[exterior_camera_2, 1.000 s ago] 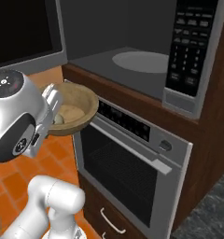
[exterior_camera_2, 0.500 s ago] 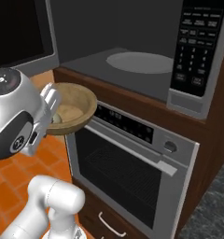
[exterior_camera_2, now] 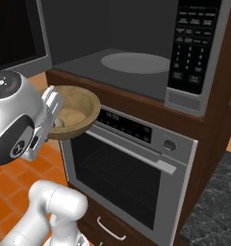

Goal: Pick the mushroom from the sink and place it in the bowl. Then pick the bowl and place it in the microwave. Then close the microwave door and press the start button.

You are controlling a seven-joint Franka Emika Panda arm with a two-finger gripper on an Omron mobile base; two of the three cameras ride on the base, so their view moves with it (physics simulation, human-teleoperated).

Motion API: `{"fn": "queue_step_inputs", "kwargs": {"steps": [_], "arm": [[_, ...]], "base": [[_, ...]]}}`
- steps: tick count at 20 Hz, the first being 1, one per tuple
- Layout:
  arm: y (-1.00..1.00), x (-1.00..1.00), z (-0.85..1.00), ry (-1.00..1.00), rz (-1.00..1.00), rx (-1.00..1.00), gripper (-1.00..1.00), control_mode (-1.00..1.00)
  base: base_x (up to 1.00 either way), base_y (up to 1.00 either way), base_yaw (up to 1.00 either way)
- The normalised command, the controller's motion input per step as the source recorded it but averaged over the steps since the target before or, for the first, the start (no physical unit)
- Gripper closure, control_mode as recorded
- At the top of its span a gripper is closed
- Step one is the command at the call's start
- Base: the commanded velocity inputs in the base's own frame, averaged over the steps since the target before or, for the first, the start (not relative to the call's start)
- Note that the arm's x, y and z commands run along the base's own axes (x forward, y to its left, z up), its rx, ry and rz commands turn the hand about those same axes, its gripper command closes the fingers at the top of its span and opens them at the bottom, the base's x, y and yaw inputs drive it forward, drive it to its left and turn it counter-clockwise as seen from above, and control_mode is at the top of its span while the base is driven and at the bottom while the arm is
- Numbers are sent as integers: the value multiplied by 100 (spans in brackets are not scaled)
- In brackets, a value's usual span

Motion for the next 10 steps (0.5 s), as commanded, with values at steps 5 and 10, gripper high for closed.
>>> {"fn": "queue_step_inputs", "kwargs": {"steps": [5, 10], "arm": [[0, 0, 11, -7, -9, 2, 100, -100], [-1, -4, 65, -18, -9, 2, 100, -100]], "base": [[0, -6, -5], [0, 0, 0]]}}
